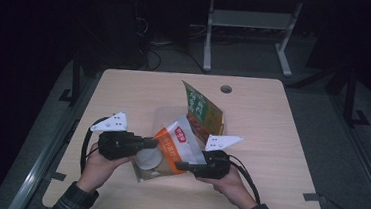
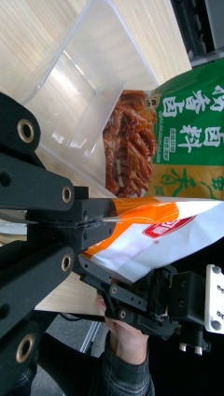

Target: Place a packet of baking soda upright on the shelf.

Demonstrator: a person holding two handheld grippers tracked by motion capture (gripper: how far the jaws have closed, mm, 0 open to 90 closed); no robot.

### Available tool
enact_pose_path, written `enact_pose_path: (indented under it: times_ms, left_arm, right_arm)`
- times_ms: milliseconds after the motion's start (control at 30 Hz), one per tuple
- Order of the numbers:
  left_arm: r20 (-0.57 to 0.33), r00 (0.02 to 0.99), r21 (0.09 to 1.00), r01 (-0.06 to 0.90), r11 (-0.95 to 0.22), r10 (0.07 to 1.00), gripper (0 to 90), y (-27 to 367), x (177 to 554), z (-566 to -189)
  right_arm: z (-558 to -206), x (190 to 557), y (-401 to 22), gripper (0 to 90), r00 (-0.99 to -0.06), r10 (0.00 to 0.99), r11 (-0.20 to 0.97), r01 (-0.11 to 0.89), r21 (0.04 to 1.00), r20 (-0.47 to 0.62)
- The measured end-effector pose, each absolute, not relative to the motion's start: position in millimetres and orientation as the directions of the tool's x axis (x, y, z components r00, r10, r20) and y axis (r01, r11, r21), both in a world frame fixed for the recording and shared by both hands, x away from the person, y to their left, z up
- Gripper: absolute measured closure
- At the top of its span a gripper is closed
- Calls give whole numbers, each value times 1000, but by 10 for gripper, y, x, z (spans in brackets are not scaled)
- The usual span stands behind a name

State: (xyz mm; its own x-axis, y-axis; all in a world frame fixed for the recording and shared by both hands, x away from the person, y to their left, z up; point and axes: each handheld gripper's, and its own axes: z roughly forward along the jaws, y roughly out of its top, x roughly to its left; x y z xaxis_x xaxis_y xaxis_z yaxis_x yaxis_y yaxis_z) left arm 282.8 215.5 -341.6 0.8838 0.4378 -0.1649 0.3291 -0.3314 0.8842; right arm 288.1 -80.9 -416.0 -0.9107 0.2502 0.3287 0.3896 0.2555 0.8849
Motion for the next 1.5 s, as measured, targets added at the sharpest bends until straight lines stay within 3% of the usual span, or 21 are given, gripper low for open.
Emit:
enact_pose_path:
  times_ms: [100, 167, 433, 1067, 1133, 1333, 1500]
  left_arm:
    - [-171, 880, 885, 335, -322, 444, 898, 2166, 2833, -3426]
    - [-166, 879, 885, 333, -326, 447, 898, 2169, 2832, -3428]
    - [-129, 879, 884, 312, -349, 459, 895, 2173, 2834, -3449]
    - [-150, 872, 840, 361, -406, 465, 875, 2051, 2829, -3761]
    - [-147, 864, 841, 366, -399, 481, 835, 2081, 2834, -3741]
    - [-128, 854, 848, 358, -391, 503, 587, 2115, 2812, -3715]
    - [-119, 851, 859, 347, -377, 512, 473, 2170, 2740, -3695]
  right_arm:
    - [-4153, 2883, -793, 868, -913, 238, 249, 387, 888, 332]
    - [-4138, 2874, -790, 895, -921, 233, 251, 368, 895, 313]
    - [-4065, 2869, -797, 900, -940, 195, 270, 327, 906, 281]
    - [-3891, 2849, -738, 900, -969, 165, 331, 230, 915, 184]
    - [-3875, 2842, -741, 900, -972, 166, 335, 213, 918, 166]
    - [-3797, 2810, -734, 900, -979, 154, 339, 183, 923, 137]
    - [-3733, 2790, -741, 900, -982, 141, 340, 168, 925, 127]
